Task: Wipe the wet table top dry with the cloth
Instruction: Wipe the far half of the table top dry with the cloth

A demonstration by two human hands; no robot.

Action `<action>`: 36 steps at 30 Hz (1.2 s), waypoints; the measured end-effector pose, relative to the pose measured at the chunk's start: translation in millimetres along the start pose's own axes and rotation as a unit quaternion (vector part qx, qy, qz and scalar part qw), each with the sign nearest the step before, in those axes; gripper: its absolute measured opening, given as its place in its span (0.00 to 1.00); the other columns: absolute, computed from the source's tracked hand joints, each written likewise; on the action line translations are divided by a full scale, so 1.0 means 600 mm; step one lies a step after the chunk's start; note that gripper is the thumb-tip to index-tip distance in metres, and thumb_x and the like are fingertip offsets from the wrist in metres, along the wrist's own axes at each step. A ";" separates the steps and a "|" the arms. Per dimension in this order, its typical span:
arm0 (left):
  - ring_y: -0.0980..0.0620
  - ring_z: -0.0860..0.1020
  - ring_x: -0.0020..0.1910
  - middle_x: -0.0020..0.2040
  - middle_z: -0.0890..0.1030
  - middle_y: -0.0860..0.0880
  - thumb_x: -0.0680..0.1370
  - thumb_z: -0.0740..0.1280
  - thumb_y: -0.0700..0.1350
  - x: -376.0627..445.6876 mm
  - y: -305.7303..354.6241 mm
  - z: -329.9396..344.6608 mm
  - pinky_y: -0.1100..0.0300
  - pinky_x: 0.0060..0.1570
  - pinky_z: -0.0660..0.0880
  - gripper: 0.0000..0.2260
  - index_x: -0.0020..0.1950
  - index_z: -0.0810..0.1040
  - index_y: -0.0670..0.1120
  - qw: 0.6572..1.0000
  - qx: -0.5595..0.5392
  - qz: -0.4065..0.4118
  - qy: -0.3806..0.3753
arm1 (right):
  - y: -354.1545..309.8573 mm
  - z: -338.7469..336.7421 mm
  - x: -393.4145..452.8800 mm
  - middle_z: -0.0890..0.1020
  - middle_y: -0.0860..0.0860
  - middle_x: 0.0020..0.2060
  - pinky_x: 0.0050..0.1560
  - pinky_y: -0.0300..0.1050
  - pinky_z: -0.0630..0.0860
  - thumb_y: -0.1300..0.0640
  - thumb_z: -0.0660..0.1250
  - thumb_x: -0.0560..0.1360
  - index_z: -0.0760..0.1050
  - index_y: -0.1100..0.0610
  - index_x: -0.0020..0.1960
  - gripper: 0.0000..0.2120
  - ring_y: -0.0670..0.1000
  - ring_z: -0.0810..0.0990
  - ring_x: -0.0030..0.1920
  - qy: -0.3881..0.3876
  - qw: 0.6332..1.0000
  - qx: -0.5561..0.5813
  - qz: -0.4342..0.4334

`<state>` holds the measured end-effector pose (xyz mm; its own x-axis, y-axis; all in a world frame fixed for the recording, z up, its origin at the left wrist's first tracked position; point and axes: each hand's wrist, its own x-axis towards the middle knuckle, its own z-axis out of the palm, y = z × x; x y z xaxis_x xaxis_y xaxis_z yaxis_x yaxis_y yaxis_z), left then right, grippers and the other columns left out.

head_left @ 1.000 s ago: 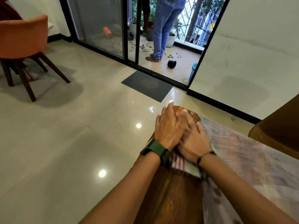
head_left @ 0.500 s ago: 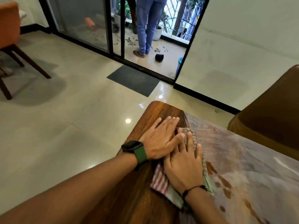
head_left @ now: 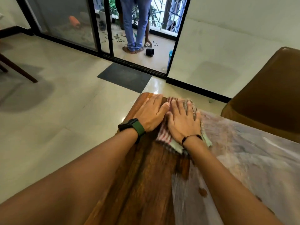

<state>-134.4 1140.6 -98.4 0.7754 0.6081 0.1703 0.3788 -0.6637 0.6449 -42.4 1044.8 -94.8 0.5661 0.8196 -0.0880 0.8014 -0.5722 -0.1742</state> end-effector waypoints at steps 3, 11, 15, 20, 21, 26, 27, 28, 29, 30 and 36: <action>0.49 0.60 0.72 0.72 0.64 0.43 0.80 0.47 0.53 0.005 0.005 0.003 0.54 0.71 0.50 0.24 0.72 0.60 0.41 1.000 0.015 -0.013 -0.024 | -0.006 0.018 -0.161 0.45 0.47 0.76 0.73 0.58 0.42 0.39 0.35 0.78 0.43 0.47 0.76 0.29 0.53 0.43 0.76 0.019 0.997 -0.001 -0.070; 0.51 0.48 0.75 0.76 0.53 0.45 0.81 0.47 0.52 0.004 0.004 0.018 0.57 0.72 0.42 0.24 0.75 0.52 0.43 0.992 0.098 -0.013 -0.078 | 0.047 -0.002 -0.258 0.47 0.43 0.77 0.72 0.55 0.46 0.37 0.36 0.77 0.43 0.40 0.76 0.28 0.52 0.46 0.76 -0.051 0.978 -0.068 -0.188; 0.51 0.48 0.75 0.77 0.52 0.46 0.81 0.47 0.53 0.002 0.007 0.019 0.57 0.72 0.41 0.25 0.75 0.50 0.44 0.986 0.133 0.019 -0.094 | 0.088 -0.011 -0.055 0.38 0.44 0.75 0.74 0.57 0.37 0.39 0.38 0.78 0.36 0.41 0.74 0.27 0.51 0.37 0.75 -0.012 0.998 -0.033 -0.057; 0.52 0.48 0.75 0.77 0.51 0.47 0.81 0.47 0.51 0.002 0.014 0.018 0.55 0.72 0.42 0.23 0.75 0.51 0.45 0.974 0.181 0.060 -0.126 | 0.078 -0.010 0.030 0.46 0.46 0.77 0.74 0.59 0.41 0.44 0.44 0.81 0.45 0.46 0.77 0.25 0.52 0.41 0.76 0.000 0.999 -0.030 0.019; 0.52 0.48 0.75 0.77 0.51 0.47 0.81 0.47 0.51 0.002 0.016 0.018 0.54 0.72 0.42 0.23 0.75 0.51 0.46 0.973 0.184 0.057 -0.129 | 0.072 -0.010 0.011 0.45 0.47 0.77 0.74 0.59 0.39 0.44 0.43 0.81 0.44 0.46 0.77 0.26 0.52 0.40 0.76 -0.003 0.999 -0.028 0.024; 0.52 0.47 0.75 0.77 0.50 0.47 0.81 0.47 0.50 0.007 0.017 0.017 0.53 0.72 0.42 0.23 0.75 0.51 0.46 0.966 0.206 0.060 -0.140 | 0.037 0.007 -0.201 0.39 0.46 0.75 0.73 0.58 0.35 0.38 0.33 0.75 0.37 0.45 0.76 0.30 0.51 0.36 0.75 -0.019 0.999 -0.002 -0.043; 0.52 0.47 0.75 0.77 0.50 0.47 0.81 0.47 0.51 0.008 0.015 0.017 0.54 0.72 0.42 0.23 0.75 0.51 0.46 0.966 0.208 0.060 -0.144 | 0.032 0.011 -0.245 0.40 0.45 0.75 0.73 0.58 0.36 0.37 0.34 0.75 0.38 0.45 0.75 0.30 0.52 0.37 0.75 -0.022 0.998 -0.010 -0.065; 0.52 0.47 0.75 0.77 0.50 0.48 0.81 0.47 0.51 0.008 0.015 0.019 0.54 0.72 0.41 0.23 0.75 0.50 0.46 0.965 0.211 0.060 -0.146 | 0.031 0.015 -0.276 0.44 0.46 0.76 0.72 0.59 0.39 0.37 0.35 0.76 0.40 0.45 0.76 0.29 0.53 0.40 0.76 -0.021 0.997 -0.014 -0.077; 0.51 0.46 0.75 0.77 0.49 0.48 0.81 0.47 0.51 0.008 0.016 0.022 0.54 0.72 0.41 0.23 0.75 0.50 0.46 0.964 0.215 0.059 -0.146 | 0.034 0.017 -0.289 0.46 0.46 0.76 0.71 0.59 0.40 0.37 0.36 0.77 0.42 0.44 0.76 0.29 0.53 0.42 0.76 -0.021 0.996 -0.015 -0.084; 0.51 0.46 0.75 0.77 0.49 0.48 0.81 0.47 0.51 0.007 0.015 0.024 0.53 0.72 0.41 0.23 0.75 0.50 0.46 0.962 0.222 0.059 -0.146 | 0.038 0.015 -0.284 0.45 0.46 0.75 0.72 0.58 0.40 0.37 0.36 0.77 0.42 0.43 0.76 0.28 0.53 0.42 0.75 -0.028 0.995 -0.013 -0.090; 0.51 0.45 0.75 0.77 0.47 0.47 0.81 0.47 0.52 0.004 0.010 0.023 0.52 0.72 0.41 0.25 0.75 0.47 0.46 0.957 0.246 0.064 -0.143 | 0.098 -0.006 -0.050 0.40 0.45 0.76 0.73 0.60 0.39 0.39 0.41 0.78 0.40 0.43 0.76 0.28 0.52 0.38 0.76 -0.001 1.000 -0.017 0.004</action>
<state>-123.2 1132.2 -104.3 0.9110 0.4111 -0.0322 0.4093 -0.8919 0.1922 -11.6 986.6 -98.9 0.5719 0.8152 -0.0912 0.8030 -0.5791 -0.1407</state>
